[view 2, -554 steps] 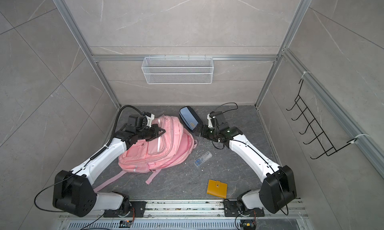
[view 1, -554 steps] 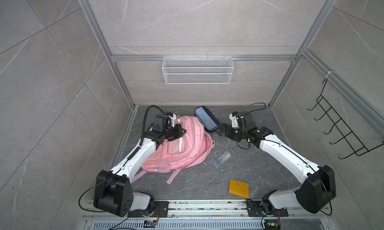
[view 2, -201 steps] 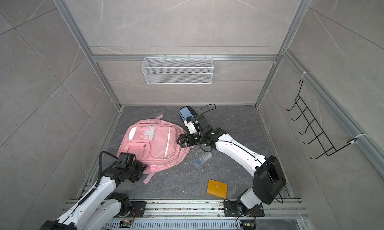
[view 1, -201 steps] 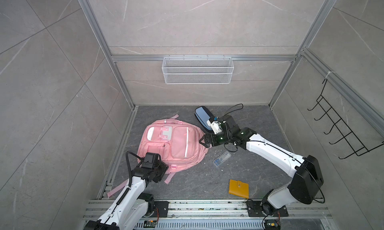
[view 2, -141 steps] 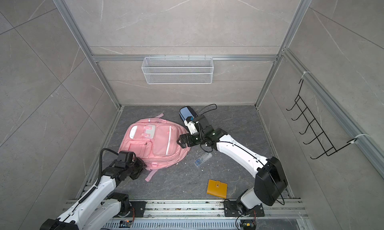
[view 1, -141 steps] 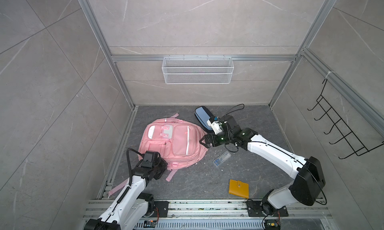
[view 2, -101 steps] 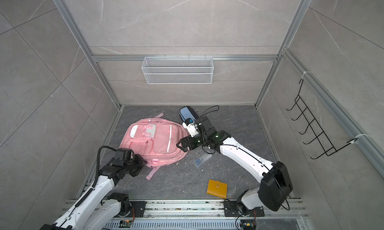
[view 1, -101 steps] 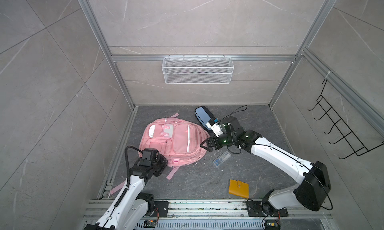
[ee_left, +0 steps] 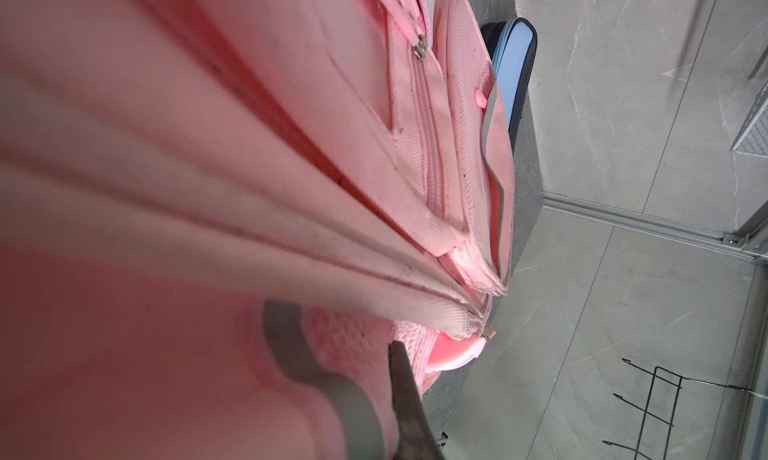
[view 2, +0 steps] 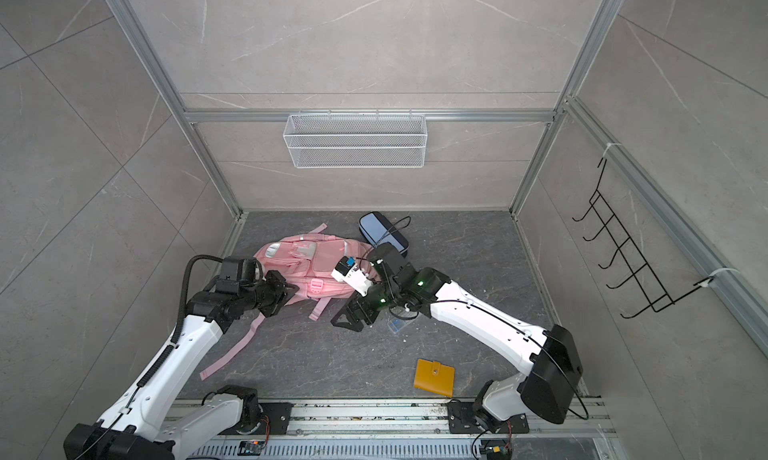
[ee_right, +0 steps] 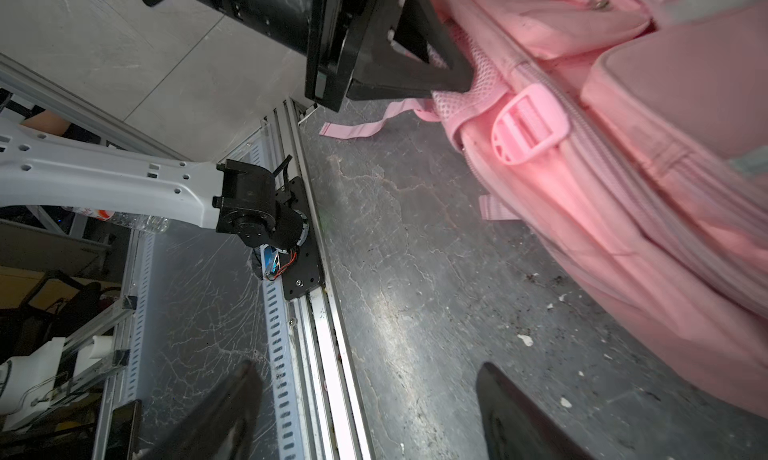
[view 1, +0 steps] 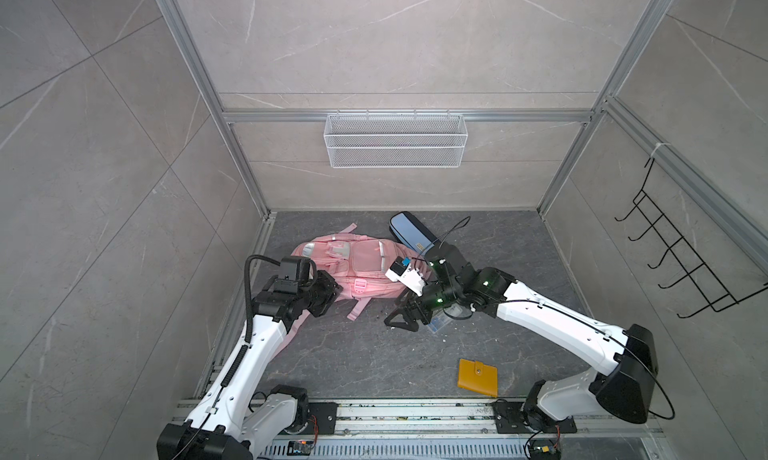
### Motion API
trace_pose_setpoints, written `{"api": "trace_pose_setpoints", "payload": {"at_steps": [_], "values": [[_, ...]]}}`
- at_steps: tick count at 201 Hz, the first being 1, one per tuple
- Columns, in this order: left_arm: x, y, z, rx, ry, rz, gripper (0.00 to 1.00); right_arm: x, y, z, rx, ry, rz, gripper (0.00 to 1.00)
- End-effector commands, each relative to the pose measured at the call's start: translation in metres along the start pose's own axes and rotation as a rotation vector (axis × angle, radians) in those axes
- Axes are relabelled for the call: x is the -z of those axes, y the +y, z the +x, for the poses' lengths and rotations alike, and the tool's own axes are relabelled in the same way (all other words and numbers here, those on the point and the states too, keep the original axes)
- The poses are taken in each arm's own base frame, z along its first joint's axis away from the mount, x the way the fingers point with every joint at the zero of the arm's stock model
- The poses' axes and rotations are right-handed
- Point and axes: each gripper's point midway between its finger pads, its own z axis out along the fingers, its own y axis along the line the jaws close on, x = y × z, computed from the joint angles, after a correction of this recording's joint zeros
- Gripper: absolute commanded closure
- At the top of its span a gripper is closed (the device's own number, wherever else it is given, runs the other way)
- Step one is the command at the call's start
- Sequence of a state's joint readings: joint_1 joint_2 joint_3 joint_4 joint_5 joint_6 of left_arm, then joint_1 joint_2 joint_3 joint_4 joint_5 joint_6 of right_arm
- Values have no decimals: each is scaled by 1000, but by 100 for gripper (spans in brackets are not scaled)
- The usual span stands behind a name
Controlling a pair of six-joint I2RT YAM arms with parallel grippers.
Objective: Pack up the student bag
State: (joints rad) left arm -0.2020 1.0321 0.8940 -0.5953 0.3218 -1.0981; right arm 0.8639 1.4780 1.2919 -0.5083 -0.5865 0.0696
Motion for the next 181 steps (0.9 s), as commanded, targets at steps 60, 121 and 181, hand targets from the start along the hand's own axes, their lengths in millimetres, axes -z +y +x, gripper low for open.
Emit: {"api": "trace_pose_setpoints", "payload": {"at_steps": [60,121,181], "values": [[26,-83,-5,-50,-3,255,100,-48,-37,-28,8,-59,126,38],[27,-93,2,-38,14,289,100,-68,-69,-58,1,-125,234,41],[27,-99,6,-42,33,309,100,-81,-91,-62,35,-100,316,47]]}}
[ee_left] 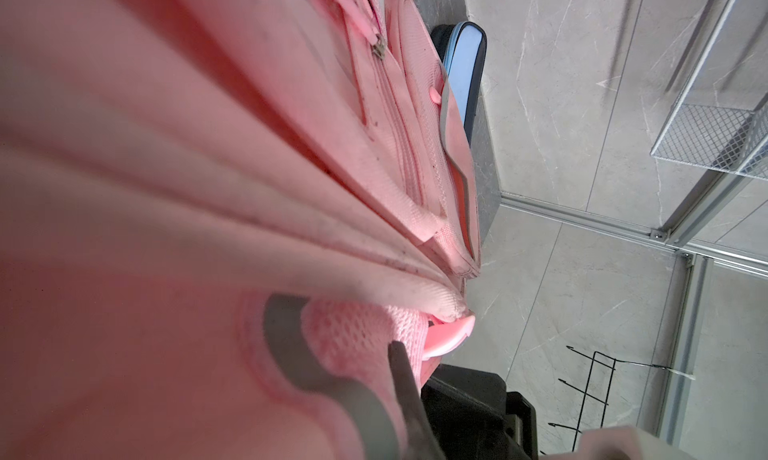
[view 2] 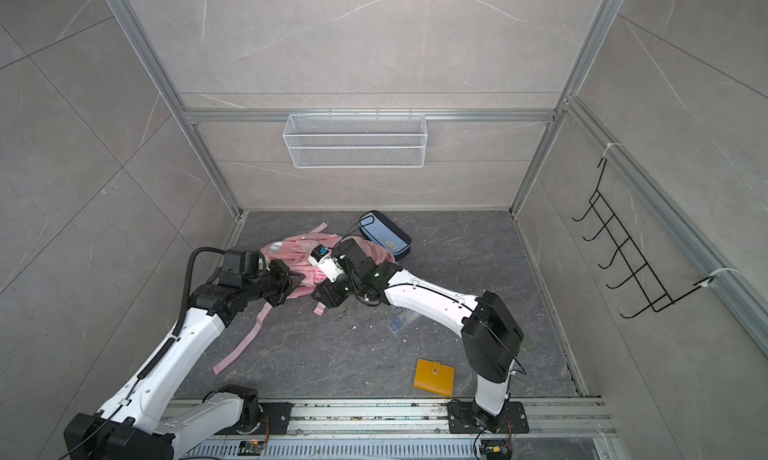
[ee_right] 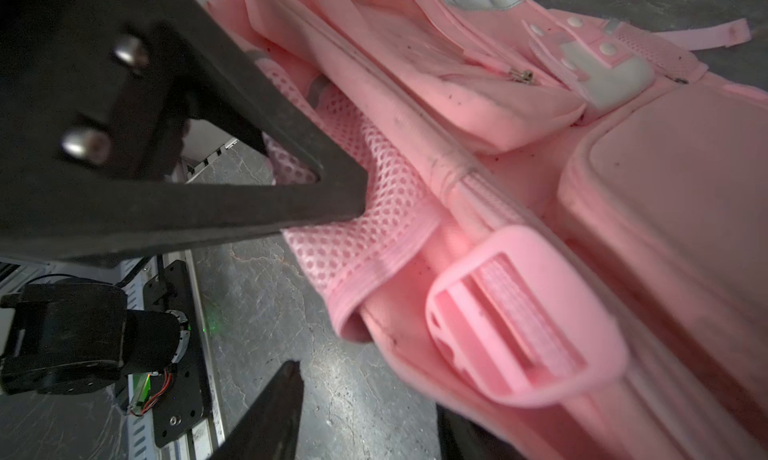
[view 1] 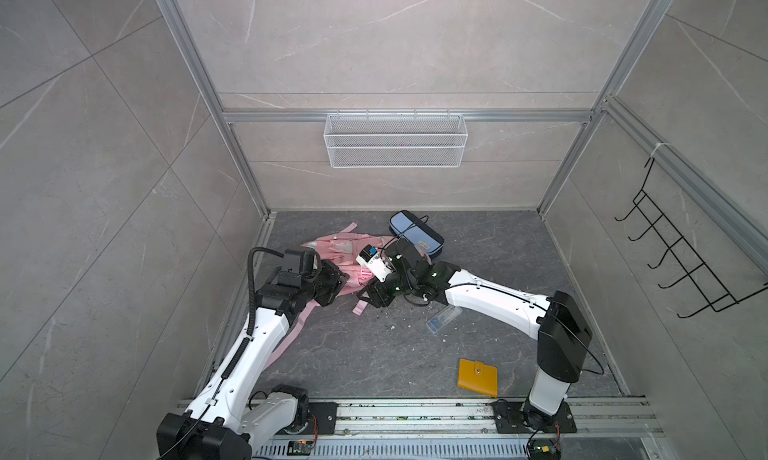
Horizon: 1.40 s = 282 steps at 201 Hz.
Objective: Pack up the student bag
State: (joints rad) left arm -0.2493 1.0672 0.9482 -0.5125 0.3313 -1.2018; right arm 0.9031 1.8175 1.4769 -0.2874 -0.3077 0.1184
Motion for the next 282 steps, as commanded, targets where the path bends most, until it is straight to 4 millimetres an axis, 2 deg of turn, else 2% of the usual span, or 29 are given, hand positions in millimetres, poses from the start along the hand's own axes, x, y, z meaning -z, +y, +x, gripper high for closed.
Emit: {"api": "trace_pose_setpoints", "payload": {"at_steps": [1,13,38,51,122,177,197,218,282], "values": [[21,-63,8,-78,36,214,100,-3,-13,-14,30,-32,72,47],[21,-64,9,-79,39,217,100,-5,-16,-15,31,-32,87,49],[22,-65,11,-78,45,222,100,-9,-21,-17,35,-38,112,65],[23,-65,11,-79,45,224,100,-9,-22,-20,40,-50,118,70],[27,-65,13,-83,48,228,100,-17,-29,-32,43,-73,145,73],[29,-58,15,-71,41,219,100,-9,-32,-30,44,-80,177,100],[28,-53,11,-68,22,196,100,-1,-39,-18,5,-65,199,100],[28,-47,3,-74,-10,165,100,10,-54,3,-88,-64,217,100],[35,-14,-29,-73,-94,58,100,57,-91,55,-195,-12,314,100]]}}
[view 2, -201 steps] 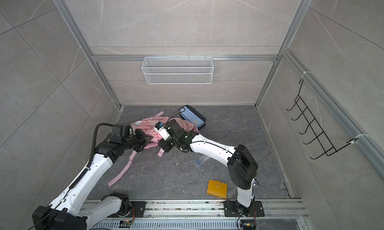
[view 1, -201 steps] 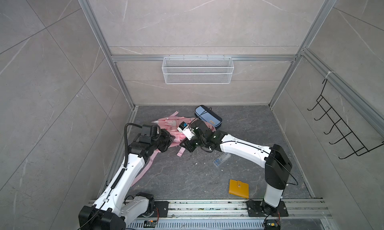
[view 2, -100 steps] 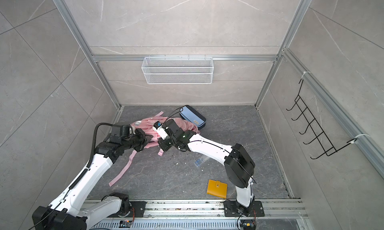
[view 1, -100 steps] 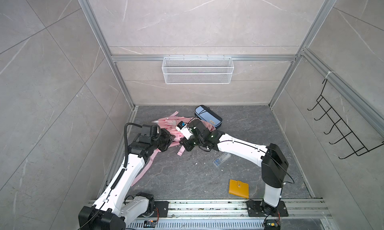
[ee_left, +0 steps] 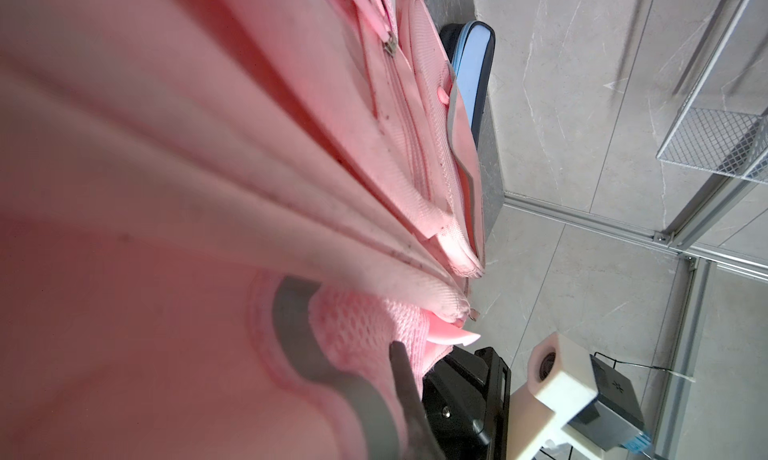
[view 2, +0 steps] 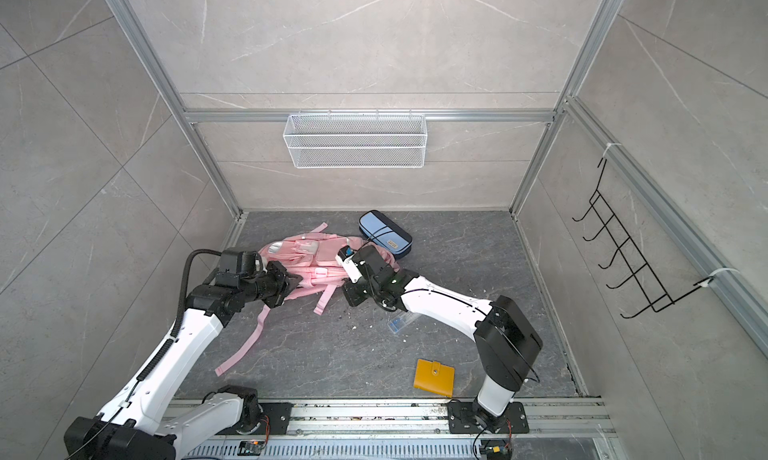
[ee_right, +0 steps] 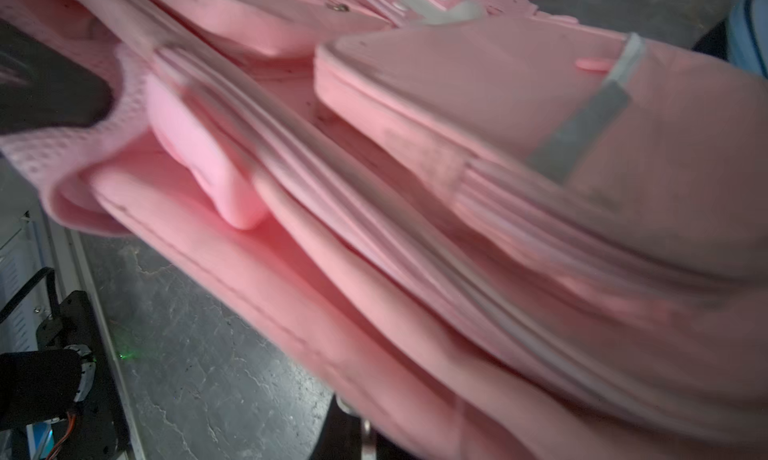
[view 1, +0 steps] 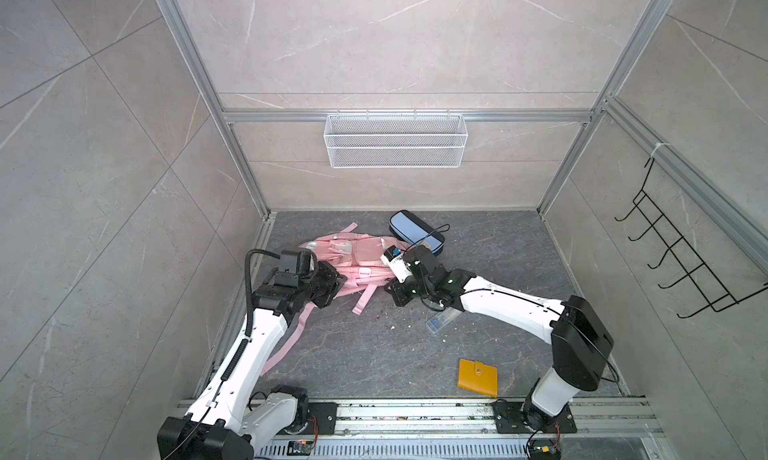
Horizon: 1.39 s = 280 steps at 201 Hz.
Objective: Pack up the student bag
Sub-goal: 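Pull the zipper along the backpack with the right gripper while left steadies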
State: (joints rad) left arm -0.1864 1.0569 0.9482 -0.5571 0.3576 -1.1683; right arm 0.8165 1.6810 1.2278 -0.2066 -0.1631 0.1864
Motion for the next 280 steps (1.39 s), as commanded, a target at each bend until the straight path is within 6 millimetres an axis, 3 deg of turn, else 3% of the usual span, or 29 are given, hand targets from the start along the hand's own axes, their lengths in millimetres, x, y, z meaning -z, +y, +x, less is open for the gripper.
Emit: {"api": "trace_pose_setpoints", "payload": {"at_steps": [1,54,73,90,106,118,144,165,187,208,224,240,280], "values": [[28,-25,-19,-90,-83,81,100,22,-33,10,-65,4,106,100],[41,5,-52,-41,-152,37,100,58,-104,54,-220,44,227,100],[44,16,-62,-26,-178,19,100,63,-114,60,-211,57,239,100],[41,29,-68,-33,-199,-27,100,60,-109,57,-158,70,203,100],[35,35,-70,-75,-186,-62,99,51,-92,48,-96,70,133,100],[32,44,-66,-115,-141,-128,54,42,-71,43,-32,89,76,100],[43,51,-45,-281,-68,-267,1,27,-32,32,5,90,-55,100],[51,69,-17,-353,34,-361,1,17,4,23,31,93,-153,100],[50,73,21,-362,128,-330,1,5,42,24,48,123,-237,100],[36,79,56,-327,202,-289,7,-3,69,25,44,132,-310,100],[13,80,75,-290,252,-212,9,-5,89,25,59,144,-357,100],[-8,91,78,-236,253,-195,9,-5,104,26,75,154,-398,100],[-30,91,71,-150,186,-105,9,-3,122,45,102,220,-455,100]]}}
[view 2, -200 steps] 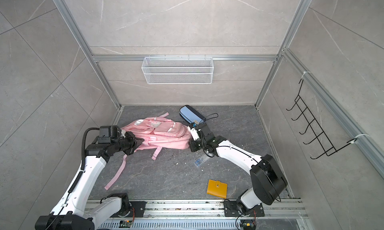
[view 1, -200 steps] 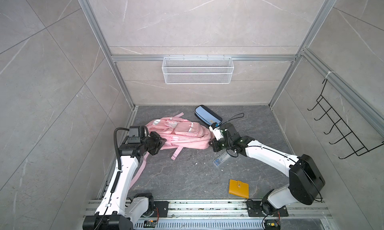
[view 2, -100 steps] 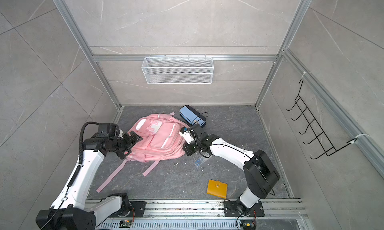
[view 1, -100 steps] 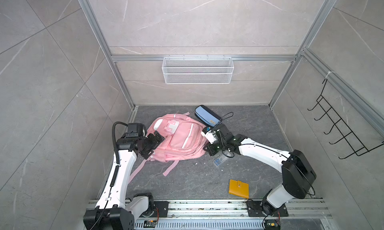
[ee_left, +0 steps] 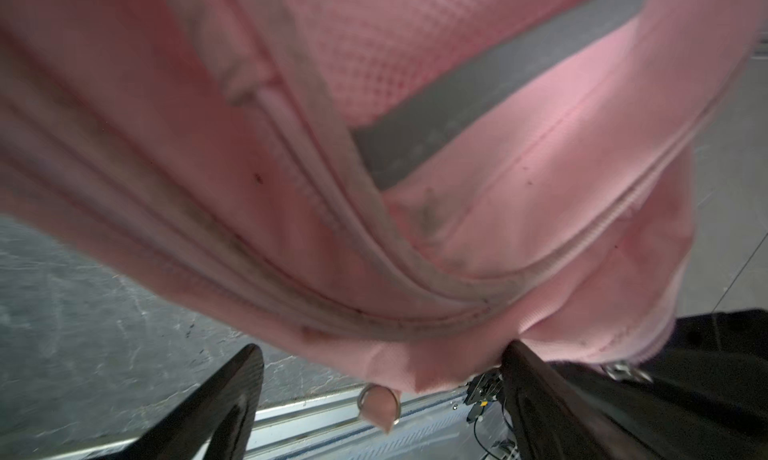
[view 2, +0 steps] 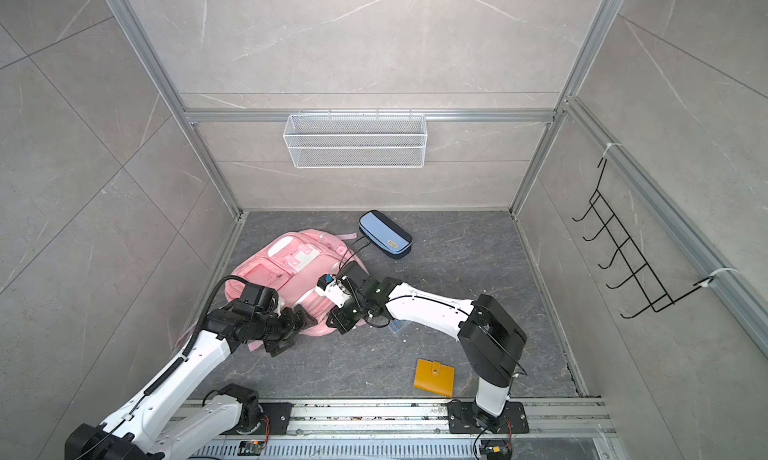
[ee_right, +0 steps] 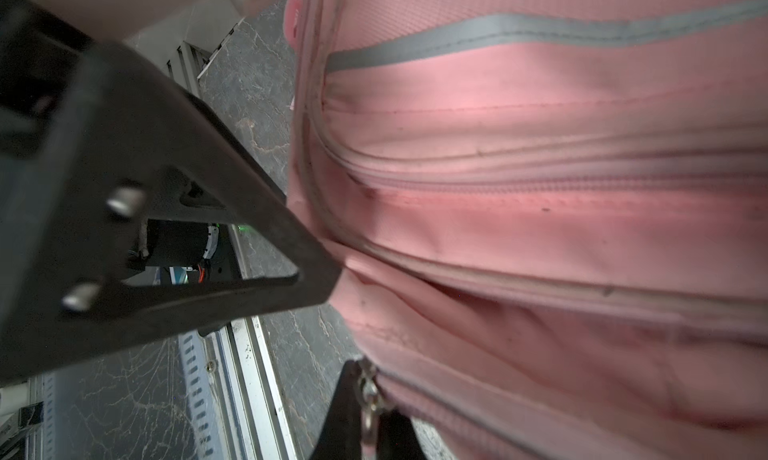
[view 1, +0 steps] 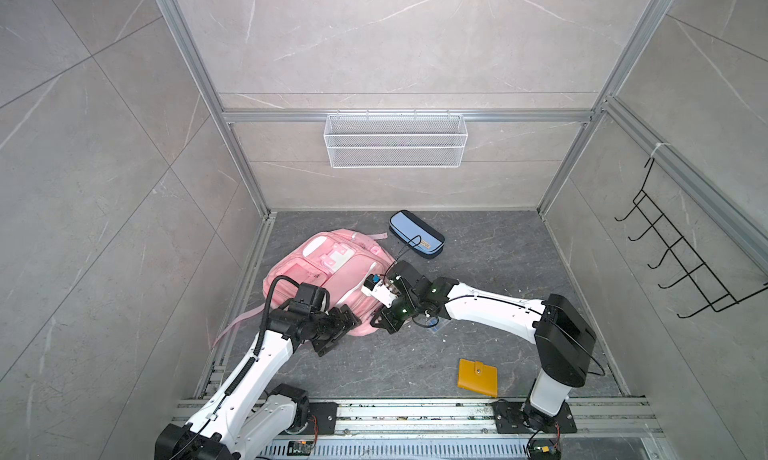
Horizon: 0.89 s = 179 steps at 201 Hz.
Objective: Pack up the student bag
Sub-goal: 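Pull the zipper along the backpack with the right gripper while left steadies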
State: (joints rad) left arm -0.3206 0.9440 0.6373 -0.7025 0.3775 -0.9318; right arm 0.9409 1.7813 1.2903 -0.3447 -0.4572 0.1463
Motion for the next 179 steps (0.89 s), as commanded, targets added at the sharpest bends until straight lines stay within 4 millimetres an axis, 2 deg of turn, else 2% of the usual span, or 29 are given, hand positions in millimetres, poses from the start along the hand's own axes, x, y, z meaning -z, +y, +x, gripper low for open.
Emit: {"api": "trace_pose_setpoints", "payload": {"at_steps": [1,36,51,55,73,84,101,121,147,179], "values": [[1,-34,-22,40,-89,154,8,6,31,-15,49,-31,-110,100],[-5,-42,-30,49,-117,224,11,-4,27,9,34,38,-126,100],[-8,-42,-33,54,-139,239,19,-6,29,13,26,49,-145,100],[-10,-41,-34,57,-141,241,26,-6,29,13,24,48,-147,100],[-13,-37,-34,69,-140,235,77,-4,27,14,15,45,-134,100],[-12,-35,-33,73,-145,225,100,-2,23,15,3,46,-118,100],[-7,-28,-35,81,-173,198,100,3,10,18,-28,40,-72,100],[-5,-14,-36,109,-180,158,100,14,-20,28,-88,42,16,100],[1,7,-37,126,-183,71,100,47,-79,39,-203,6,148,100],[18,24,-45,112,-213,0,100,85,-139,48,-273,2,265,100]]}}
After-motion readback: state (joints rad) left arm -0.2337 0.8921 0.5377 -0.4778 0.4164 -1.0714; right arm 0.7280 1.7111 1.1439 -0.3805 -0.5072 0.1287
